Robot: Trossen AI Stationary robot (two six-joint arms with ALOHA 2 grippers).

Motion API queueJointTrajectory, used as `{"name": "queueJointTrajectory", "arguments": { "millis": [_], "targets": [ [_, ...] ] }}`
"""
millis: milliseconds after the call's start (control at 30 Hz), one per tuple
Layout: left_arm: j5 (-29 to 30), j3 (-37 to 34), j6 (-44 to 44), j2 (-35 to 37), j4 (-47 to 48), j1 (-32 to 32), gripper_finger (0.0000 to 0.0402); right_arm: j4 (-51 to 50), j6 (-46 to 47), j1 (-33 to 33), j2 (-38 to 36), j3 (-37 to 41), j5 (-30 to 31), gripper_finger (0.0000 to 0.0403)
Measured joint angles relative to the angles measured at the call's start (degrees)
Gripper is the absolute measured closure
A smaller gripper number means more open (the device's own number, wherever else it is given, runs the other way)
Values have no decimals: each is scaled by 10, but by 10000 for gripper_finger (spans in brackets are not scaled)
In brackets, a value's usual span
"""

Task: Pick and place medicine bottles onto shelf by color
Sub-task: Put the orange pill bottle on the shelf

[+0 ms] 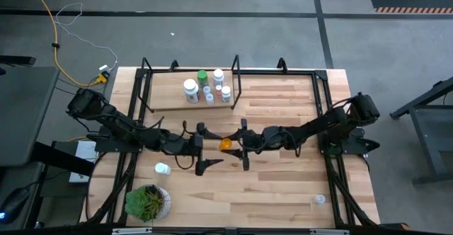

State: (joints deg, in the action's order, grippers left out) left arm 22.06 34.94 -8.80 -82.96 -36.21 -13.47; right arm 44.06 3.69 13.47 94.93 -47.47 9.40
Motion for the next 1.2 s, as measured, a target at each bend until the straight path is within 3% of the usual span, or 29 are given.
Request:
{"name": "queueJointTrajectory", "arguments": {
  "millis": [533, 933, 1200],
  "targets": [
    [13, 0, -20, -29, -46, 4, 5, -24, 20, 0, 12, -24, -37, 224],
    [14, 31, -20, -66, -48, 8, 62, -3, 19, 0, 15, -24, -36, 224],
    [57, 31, -20, -63, -47, 7, 82, 0, 3, -1, 15, -24, -33, 224]
  ]
}}
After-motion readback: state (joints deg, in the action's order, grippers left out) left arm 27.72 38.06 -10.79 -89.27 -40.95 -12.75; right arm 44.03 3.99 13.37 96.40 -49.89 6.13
